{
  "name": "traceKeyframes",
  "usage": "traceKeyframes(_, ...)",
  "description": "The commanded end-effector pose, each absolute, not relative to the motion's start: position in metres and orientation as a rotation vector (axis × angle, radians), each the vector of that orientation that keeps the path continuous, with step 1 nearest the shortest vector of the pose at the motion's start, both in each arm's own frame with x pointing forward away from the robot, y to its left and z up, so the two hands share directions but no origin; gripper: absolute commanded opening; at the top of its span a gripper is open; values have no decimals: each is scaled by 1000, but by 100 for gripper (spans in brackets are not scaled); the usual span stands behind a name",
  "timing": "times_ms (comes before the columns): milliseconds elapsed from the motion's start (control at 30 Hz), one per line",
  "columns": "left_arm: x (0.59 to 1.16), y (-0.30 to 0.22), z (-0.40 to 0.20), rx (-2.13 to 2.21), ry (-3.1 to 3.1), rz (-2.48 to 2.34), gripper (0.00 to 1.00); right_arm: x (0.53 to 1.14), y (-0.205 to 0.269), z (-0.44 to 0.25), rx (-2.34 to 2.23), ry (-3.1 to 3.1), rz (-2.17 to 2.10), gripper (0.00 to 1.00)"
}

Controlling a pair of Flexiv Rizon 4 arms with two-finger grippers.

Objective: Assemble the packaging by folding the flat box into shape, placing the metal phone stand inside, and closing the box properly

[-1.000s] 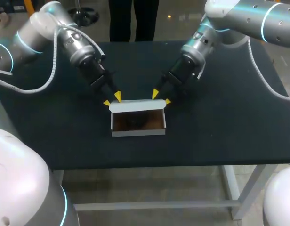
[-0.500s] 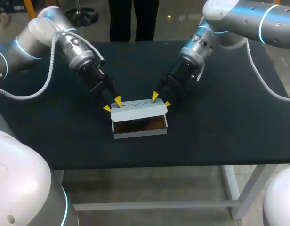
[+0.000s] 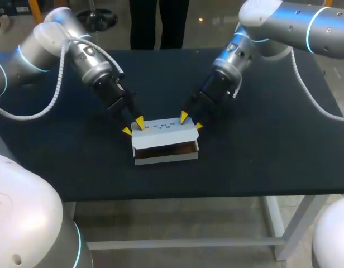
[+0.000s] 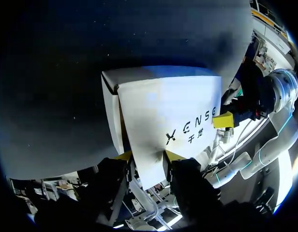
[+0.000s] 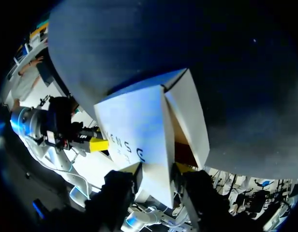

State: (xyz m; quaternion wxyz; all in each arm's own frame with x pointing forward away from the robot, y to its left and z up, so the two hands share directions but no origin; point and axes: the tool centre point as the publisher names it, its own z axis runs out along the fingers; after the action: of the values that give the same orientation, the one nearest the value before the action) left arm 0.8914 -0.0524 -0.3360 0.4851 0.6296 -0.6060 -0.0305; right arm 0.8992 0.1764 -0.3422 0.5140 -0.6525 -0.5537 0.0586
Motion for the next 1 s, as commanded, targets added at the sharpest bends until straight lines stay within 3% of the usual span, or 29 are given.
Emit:
traceKeyframes(33, 893, -57, -338, 1531, -1487, -87, 40, 900, 179, -348, -1565, -1327, 146, 46)
traceKeyframes(433, 893, -54, -339, 1543, -1513, -87, 50, 900, 178, -354, -1556, -1327, 161, 49)
traceKeyframes(567, 894, -51, -338, 1548, -1524, -76, 61, 899, 178, -355, -1555, -1331, 164, 50)
traceKeyframes(900, 892, -46, -330, 1566, -1555, -51, 74, 897, 179, -356, -1559, -1360, 168, 69)
traceKeyframes(1000, 891, -45, -329, 1570, -1563, -48, 76, 899, 180, -357, -1562, -1370, 170, 70)
